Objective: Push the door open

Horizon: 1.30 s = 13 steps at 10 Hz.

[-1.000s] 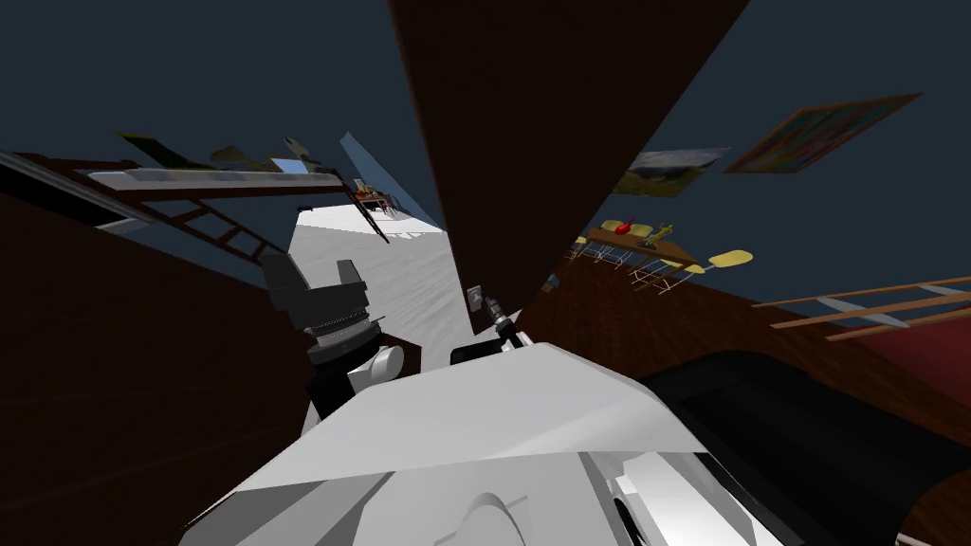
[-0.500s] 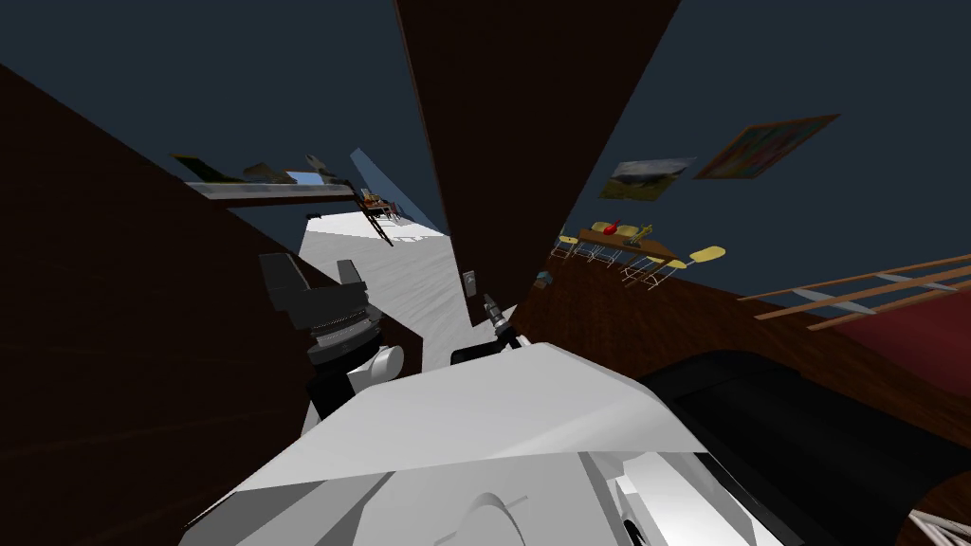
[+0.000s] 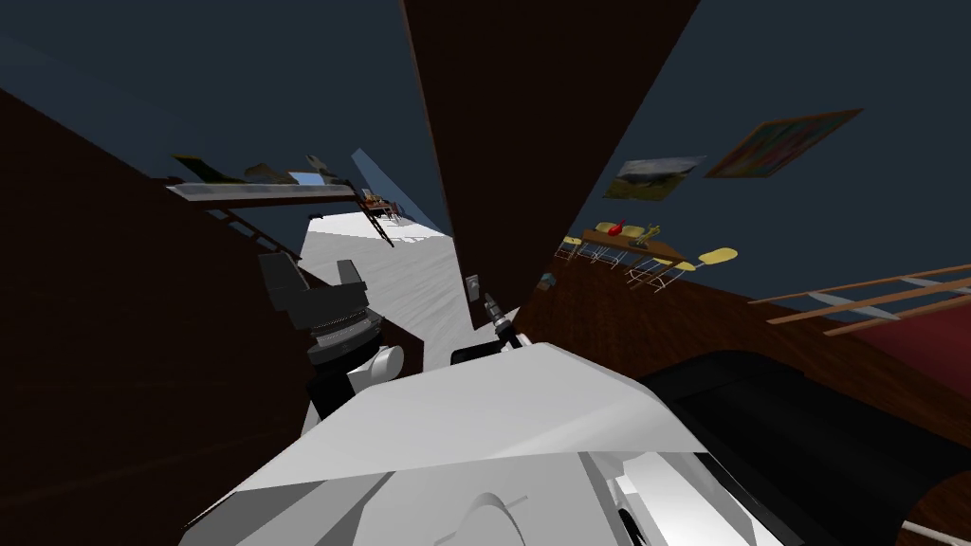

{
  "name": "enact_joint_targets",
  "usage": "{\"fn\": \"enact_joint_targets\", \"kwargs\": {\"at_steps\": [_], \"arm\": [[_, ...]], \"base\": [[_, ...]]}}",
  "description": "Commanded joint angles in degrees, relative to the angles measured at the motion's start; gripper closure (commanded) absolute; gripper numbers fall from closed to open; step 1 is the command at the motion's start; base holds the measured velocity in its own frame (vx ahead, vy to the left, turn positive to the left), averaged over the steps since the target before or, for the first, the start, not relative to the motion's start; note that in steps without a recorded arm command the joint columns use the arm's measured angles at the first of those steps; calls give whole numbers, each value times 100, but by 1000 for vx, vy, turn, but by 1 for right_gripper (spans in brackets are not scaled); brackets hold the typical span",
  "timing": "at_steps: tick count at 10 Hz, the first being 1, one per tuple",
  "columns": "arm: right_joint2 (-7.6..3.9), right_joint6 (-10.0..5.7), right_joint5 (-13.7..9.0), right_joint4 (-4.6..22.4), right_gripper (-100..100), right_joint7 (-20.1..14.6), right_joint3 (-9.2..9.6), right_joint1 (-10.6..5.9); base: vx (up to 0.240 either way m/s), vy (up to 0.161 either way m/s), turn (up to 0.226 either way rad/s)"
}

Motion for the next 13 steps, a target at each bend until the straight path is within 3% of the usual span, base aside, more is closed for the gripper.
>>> {"fn": "enact_joint_targets", "kwargs": {"at_steps": [1,5,6,7,13], "arm": [[29,-2,-11,65,-100,25,-28,-74],[201,-22,-53,268,-100,82,-124,-301],[189,-24,-41,256,-100,85,-108,-274],[189,-24,-41,256,100,85,-108,-274],[158,-17,-48,253,100,113,-82,-230]], "base": [[186,91,16],[185,78,19],[80,31,1],[-12,-3,-3],[7,-3,-22]]}}
